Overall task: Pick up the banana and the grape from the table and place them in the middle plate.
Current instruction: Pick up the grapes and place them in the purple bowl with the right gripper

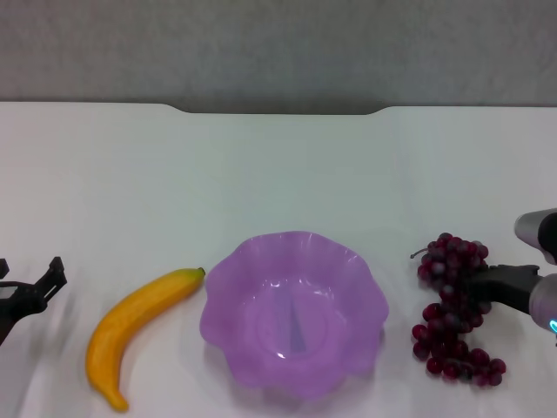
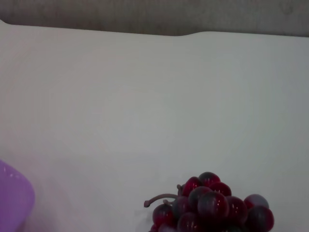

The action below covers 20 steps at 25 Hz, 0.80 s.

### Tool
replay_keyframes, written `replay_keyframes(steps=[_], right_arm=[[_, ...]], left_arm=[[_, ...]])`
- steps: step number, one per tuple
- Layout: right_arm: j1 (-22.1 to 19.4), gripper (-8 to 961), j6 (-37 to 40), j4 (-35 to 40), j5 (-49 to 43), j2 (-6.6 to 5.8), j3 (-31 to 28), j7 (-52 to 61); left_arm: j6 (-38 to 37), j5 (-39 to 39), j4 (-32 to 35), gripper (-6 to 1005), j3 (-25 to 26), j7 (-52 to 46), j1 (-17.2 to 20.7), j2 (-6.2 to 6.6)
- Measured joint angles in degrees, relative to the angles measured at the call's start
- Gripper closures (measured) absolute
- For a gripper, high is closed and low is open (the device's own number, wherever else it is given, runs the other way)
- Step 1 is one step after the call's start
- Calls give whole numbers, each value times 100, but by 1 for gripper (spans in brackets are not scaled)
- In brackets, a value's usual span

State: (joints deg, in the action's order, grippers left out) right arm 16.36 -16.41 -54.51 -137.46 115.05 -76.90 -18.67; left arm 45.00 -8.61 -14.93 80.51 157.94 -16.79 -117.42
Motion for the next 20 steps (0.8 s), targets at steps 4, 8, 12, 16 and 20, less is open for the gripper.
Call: replay_keyframes(steps=[4, 8, 12, 16, 20], right_arm=[[-11, 769, 129, 11, 0, 0, 81, -1], [-131, 773, 604, 60, 0, -1, 310, 1], [-239, 777, 1033, 37, 0, -4, 596, 4], [-300, 781, 1418, 14, 0, -7, 843, 0], [-343, 784, 1984, 53, -5, -16, 1074, 3]], left_arm=[[0, 0, -1, 114, 0, 0, 0, 0], [0, 0, -1, 114, 0, 0, 0, 1], [0, 0, -1, 115, 0, 0, 3, 1], [0, 0, 5, 115, 0, 0, 17, 1], [0, -4, 8, 115, 0, 0, 18, 1]])
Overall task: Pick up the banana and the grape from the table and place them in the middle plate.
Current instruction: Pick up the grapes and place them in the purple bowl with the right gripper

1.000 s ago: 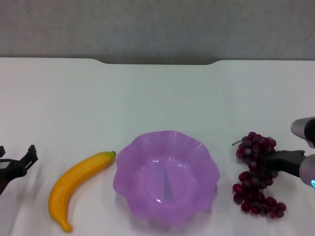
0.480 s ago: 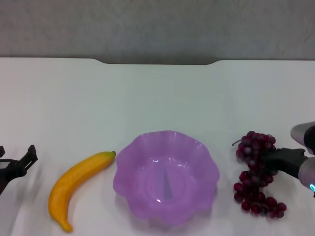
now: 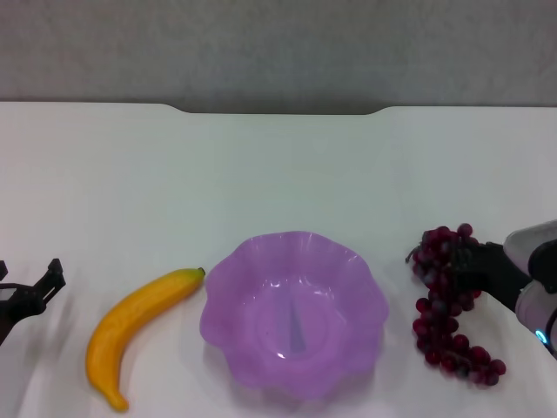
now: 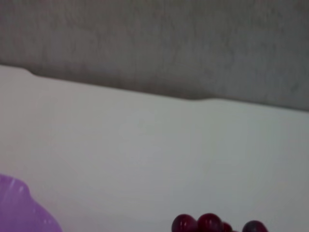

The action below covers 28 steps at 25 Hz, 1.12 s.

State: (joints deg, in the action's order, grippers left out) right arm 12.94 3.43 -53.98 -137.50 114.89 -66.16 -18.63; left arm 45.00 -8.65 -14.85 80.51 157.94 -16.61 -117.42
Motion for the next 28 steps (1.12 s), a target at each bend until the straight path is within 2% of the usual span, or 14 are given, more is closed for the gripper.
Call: replay_keyframes(steps=[8, 17, 22, 28], right_arm=[[-214, 813, 1070, -33, -70, -20, 495, -21], [-472, 828, 1718, -500, -597, -18, 645, -49], [-586, 830, 1844, -952, -854, -30, 736, -49], [-768, 832, 1615, -1762, -1293, -37, 738, -53]], left_arm=[[0, -5, 1, 115, 0, 0, -1, 0], [-1, -64, 1, 116, 0, 0, 22, 5], [-1, -67, 0, 116, 0, 0, 35, 7], [-1, -67, 0, 116, 0, 0, 53, 9]])
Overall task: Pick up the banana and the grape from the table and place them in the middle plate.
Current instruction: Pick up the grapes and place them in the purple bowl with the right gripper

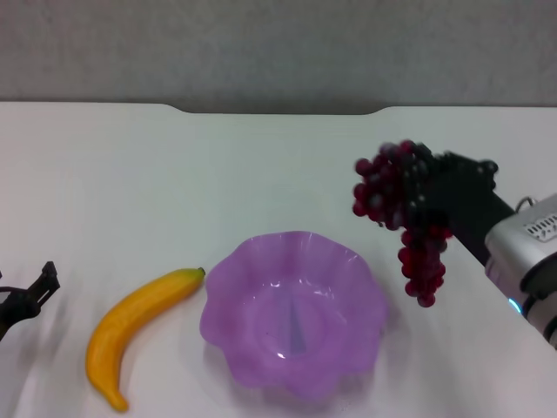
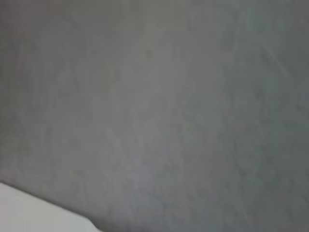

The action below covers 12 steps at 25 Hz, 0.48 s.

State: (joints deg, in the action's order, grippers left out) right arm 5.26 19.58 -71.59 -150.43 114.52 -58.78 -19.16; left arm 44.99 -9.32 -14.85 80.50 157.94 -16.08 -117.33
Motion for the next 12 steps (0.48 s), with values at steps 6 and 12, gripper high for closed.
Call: replay_keyframes(steps=[6, 12], right_arm=[[101, 832, -214, -381, -94, 2, -23, 16], [349, 833, -273, -432, -40, 20, 30, 113]], left_arm=[[0, 0, 0, 117, 0, 43, -8, -1], [-12, 0, 0, 117, 0, 56, -39, -13]])
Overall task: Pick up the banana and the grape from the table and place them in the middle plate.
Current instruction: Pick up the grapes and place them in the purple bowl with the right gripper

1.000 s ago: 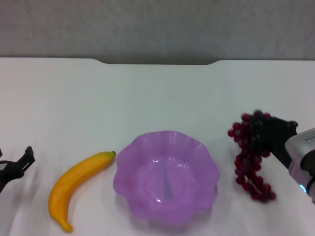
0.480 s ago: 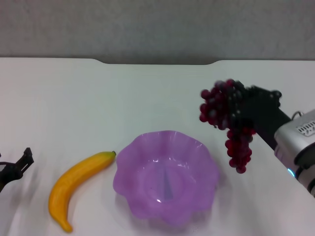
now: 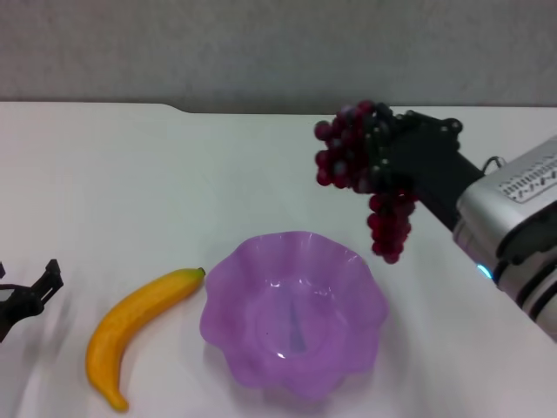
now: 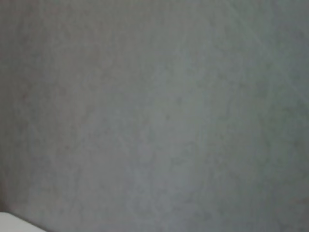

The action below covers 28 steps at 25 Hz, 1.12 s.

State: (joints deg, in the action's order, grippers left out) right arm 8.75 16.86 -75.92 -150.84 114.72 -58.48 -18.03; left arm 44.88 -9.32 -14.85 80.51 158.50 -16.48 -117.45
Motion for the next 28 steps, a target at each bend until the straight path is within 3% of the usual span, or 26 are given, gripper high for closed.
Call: replay_keyframes(steps=[8, 17, 28], right_arm=[[395, 836, 52, 449, 1, 21, 319, 288], [476, 838, 94, 1236, 2, 37, 639, 586], [1162, 844, 3, 2233, 1, 48, 1174, 1472]], left_arm=[[-56, 0, 0, 117, -13, 3, -45, -5], [-77, 0, 0, 118, -13, 6, -52, -13], [-119, 0, 0, 118, -41, 6, -130, -15]])
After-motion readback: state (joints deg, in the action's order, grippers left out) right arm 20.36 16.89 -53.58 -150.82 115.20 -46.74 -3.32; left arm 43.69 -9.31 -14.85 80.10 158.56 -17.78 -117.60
